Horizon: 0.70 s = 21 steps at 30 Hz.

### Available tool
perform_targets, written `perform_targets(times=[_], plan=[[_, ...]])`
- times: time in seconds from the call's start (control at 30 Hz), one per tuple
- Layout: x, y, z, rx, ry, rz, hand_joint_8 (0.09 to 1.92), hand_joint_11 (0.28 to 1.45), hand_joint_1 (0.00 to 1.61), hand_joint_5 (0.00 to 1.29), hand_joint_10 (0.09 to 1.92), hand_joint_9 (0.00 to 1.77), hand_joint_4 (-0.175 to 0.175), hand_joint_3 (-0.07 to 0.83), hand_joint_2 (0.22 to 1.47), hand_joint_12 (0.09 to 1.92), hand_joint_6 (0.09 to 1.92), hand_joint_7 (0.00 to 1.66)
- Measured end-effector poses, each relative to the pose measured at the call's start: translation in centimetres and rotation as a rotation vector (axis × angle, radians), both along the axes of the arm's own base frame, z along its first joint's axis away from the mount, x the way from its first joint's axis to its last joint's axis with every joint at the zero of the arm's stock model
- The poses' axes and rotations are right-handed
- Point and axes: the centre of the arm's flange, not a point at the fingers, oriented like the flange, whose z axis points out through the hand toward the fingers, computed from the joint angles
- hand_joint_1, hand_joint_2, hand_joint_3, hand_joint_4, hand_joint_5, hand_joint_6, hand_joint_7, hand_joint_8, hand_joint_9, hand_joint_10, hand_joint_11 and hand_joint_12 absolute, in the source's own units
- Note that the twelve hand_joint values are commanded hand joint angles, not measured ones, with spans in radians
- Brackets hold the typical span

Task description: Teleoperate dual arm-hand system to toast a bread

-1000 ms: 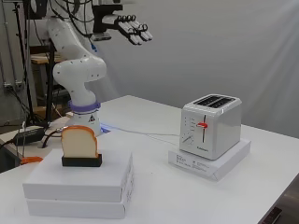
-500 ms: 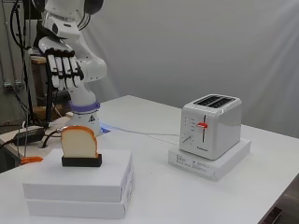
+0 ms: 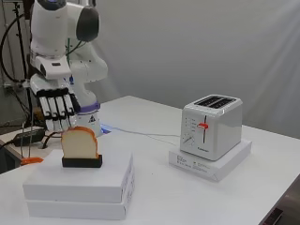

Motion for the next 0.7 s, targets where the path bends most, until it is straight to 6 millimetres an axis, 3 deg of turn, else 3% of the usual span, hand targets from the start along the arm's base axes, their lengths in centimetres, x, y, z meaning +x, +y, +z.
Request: perform_targets(times=[0.07, 0.17, 0.3, 0.4, 0.47, 0.57, 0.63, 0.7], plan=[[-0.3, -0.5, -0.3, -0.016, 0.026, -0.014, 0.09, 0.51, 0.45, 0.4, 0.09, 0.7, -0.069, -0.004, 1.21, 0.09, 0.09, 0.6], [-1.1, -0.9, 1.8, -0.049, -0.001, -0.023, 0.09, 0.52, 0.46, 0.42, 0.09, 0.73, -0.064, -0.007, 1.19, 0.09, 0.09, 0.61], [0.5, 1.0, 2.9, -0.028, -0.057, 0.051, 0.09, 0.52, 0.49, 0.44, 0.09, 0.74, -0.037, -0.014, 1.16, 0.09, 0.09, 0.59], [2.9, 3.0, 1.2, 0.024, -0.068, 0.132, 0.09, 0.52, 0.48, 0.44, 0.09, 0.74, -0.032, -0.015, 1.15, 0.09, 0.09, 0.59], [3.9, 3.3, -0.8, 0.055, -0.052, 0.158, 0.09, 0.52, 0.48, 0.44, 0.09, 0.75, -0.031, -0.014, 1.14, 0.09, 0.09, 0.59], [3.5, 1.6, -3.6, 0.081, -0.014, 0.138, 0.09, 0.52, 0.48, 0.44, 0.09, 0.75, -0.038, -0.01, 1.14, 0.09, 0.09, 0.6], [2.9, 0.8, -4.2, 0.083, -0.003, 0.124, 0.09, 0.52, 0.49, 0.45, 0.09, 0.75, -0.04, -0.009, 1.14, 0.09, 0.09, 0.6], [2.5, 0.3, -4.2, 0.082, -0.004, 0.113, 0.09, 0.51, 0.53, 0.48, 0.09, 0.75, -0.017, -0.012, 1.12, 0.09, 0.09, 0.6]])
